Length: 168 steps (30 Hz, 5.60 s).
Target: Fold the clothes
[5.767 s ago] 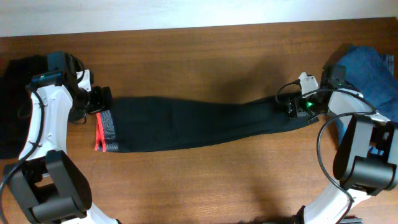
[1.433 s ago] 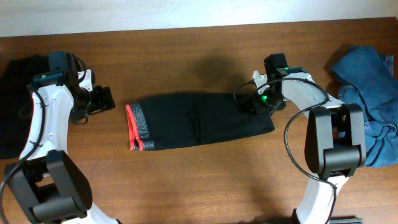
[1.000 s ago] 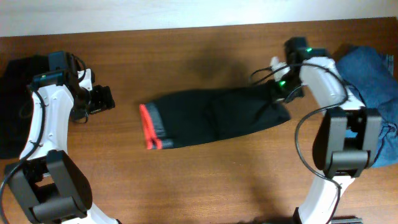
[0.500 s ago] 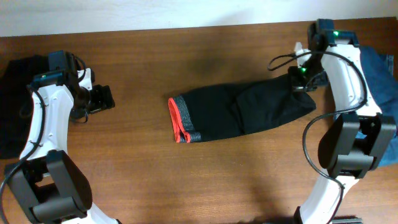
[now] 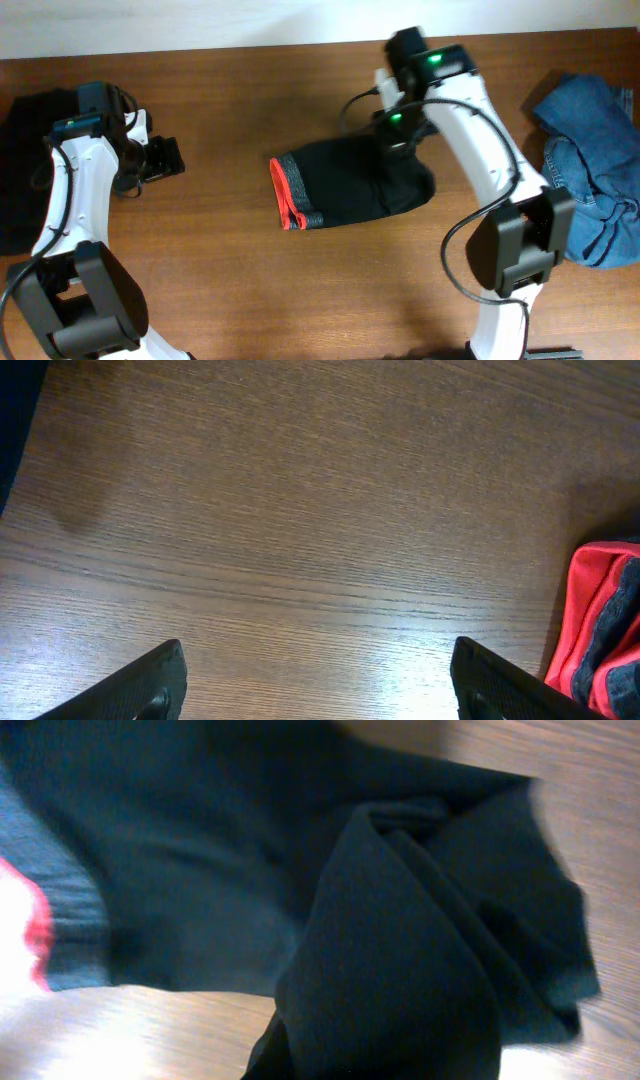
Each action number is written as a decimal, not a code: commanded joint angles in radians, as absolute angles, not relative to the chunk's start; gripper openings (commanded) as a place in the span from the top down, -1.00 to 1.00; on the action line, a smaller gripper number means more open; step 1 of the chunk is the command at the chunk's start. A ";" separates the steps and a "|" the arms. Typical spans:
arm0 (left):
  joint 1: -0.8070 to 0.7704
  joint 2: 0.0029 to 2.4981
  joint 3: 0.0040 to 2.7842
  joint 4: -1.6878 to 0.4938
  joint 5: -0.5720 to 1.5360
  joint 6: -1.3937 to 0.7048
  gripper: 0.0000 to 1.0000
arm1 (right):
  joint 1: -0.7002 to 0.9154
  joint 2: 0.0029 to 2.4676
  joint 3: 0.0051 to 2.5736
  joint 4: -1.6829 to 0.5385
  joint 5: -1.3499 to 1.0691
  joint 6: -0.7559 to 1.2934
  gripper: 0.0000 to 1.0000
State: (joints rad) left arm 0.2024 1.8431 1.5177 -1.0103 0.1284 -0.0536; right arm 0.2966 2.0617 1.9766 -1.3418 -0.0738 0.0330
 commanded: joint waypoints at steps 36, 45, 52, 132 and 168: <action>0.199 1.824 1.575 -0.991 0.280 -0.060 -0.34 | 0.560 2.169 2.040 -1.193 -0.181 0.015 -0.88; 0.095 1.747 1.689 -1.007 0.363 -0.029 0.20 | 0.447 2.143 2.199 -1.201 -0.452 -0.070 -0.95; -0.134 1.723 1.686 -1.050 0.339 0.071 0.99 | 0.276 2.143 2.276 -1.329 -0.339 0.009 -0.98; -0.529 1.969 1.670 -1.275 0.064 -0.164 0.99 | -0.187 2.147 2.276 -1.511 -0.224 0.008 -0.98; -0.556 1.969 1.340 -0.881 -0.023 -0.171 0.98 | -0.187 2.147 2.276 -1.511 -0.224 0.008 -0.98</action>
